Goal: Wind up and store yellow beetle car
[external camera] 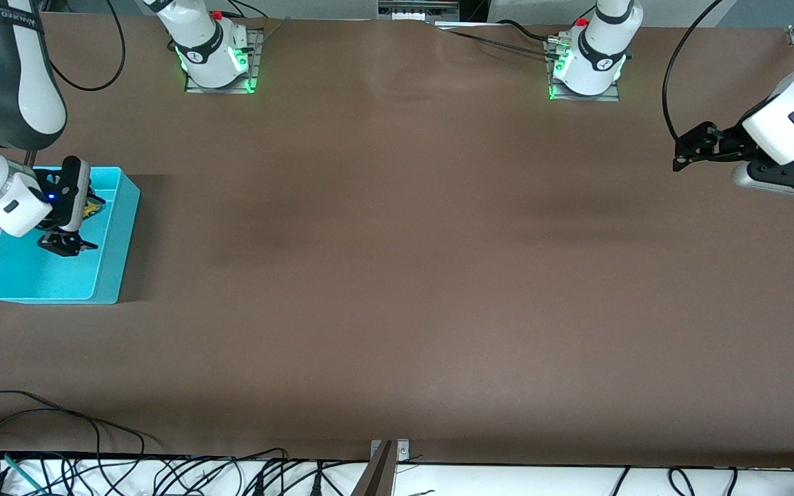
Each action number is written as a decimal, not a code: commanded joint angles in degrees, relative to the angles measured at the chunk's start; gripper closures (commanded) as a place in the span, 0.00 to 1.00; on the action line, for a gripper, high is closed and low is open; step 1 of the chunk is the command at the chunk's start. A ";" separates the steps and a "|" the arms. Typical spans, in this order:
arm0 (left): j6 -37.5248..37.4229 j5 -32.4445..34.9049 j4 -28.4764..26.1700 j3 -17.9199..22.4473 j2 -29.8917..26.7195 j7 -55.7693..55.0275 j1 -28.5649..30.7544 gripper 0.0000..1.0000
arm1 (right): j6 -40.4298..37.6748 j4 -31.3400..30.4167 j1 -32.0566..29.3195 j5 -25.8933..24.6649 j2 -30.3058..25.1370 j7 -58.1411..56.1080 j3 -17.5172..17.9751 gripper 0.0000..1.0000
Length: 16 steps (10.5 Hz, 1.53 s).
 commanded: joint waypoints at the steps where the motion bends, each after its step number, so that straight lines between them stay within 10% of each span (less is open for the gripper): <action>1: -1.21 -0.69 1.85 -0.10 0.86 -0.36 0.13 0.00 | -1.07 -0.87 0.70 0.14 -3.26 11.46 -0.07 0.00; 16: -1.12 -0.86 2.11 -0.10 1.47 -0.45 0.04 0.00 | -20.56 13.62 13.00 0.32 -7.04 85.33 -1.83 0.00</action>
